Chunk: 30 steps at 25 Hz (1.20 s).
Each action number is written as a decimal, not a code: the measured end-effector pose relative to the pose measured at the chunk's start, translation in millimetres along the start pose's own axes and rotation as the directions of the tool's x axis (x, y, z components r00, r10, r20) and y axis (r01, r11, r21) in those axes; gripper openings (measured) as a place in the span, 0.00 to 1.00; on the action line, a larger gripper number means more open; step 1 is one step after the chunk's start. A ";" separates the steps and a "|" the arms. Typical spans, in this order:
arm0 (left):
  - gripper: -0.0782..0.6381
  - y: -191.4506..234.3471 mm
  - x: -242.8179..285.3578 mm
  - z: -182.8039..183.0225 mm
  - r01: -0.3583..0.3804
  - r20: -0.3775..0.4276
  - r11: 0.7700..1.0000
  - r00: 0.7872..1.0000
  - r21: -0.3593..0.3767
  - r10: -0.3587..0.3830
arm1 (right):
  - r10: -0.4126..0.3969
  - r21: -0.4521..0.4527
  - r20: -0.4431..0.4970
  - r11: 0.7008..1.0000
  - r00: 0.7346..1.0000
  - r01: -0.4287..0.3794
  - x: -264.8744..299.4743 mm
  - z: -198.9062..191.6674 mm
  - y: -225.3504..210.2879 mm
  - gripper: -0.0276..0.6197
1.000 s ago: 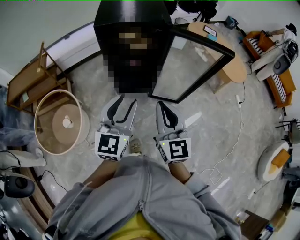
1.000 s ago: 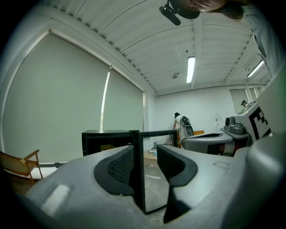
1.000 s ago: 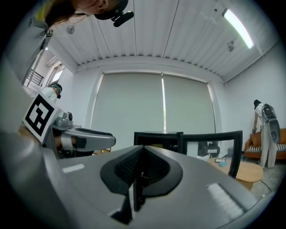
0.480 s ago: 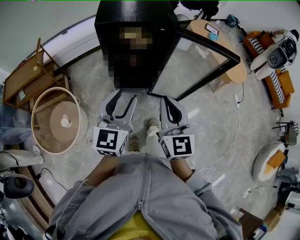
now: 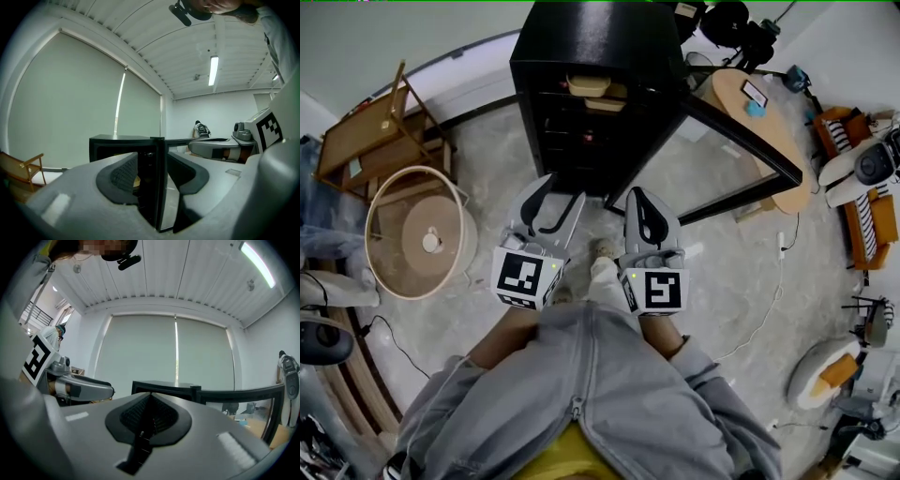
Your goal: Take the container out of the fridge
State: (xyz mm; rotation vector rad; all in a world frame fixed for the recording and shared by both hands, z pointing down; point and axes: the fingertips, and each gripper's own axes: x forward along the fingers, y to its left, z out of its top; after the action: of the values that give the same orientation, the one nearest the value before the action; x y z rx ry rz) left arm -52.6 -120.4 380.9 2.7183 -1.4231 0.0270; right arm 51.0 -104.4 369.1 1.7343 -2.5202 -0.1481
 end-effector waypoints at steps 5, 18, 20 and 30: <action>0.41 12.6 50.1 1.1 -0.059 -0.001 0.998 0.998 -0.009 0.059 | 0.062 -0.034 0.006 0.998 0.998 -0.062 47.1 -3.5 -35.6 0.04; 0.47 33.8 145.1 -7.5 -0.209 -0.021 0.978 0.978 -0.025 0.208 | 0.253 -0.054 -0.004 0.966 0.967 -0.253 121.8 -23.1 -85.2 0.04; 0.49 34.5 153.4 -11.3 -0.219 -0.029 0.975 0.976 -0.025 0.218 | 0.280 -0.048 -0.002 0.959 0.960 -0.280 126.8 -23.4 -84.9 0.04; 0.55 59.8 179.4 -25.0 -0.253 -0.031 0.967 0.967 -0.032 0.252 | 0.294 -0.045 -0.036 0.954 0.955 -0.295 150.4 -47.8 -86.6 0.04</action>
State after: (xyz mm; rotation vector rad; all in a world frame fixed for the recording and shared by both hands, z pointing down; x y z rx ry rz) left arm 1.1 -299.7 418.0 2.4810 -1.7344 0.0520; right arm 83.3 -277.3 407.4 1.3119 -2.6903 -0.1626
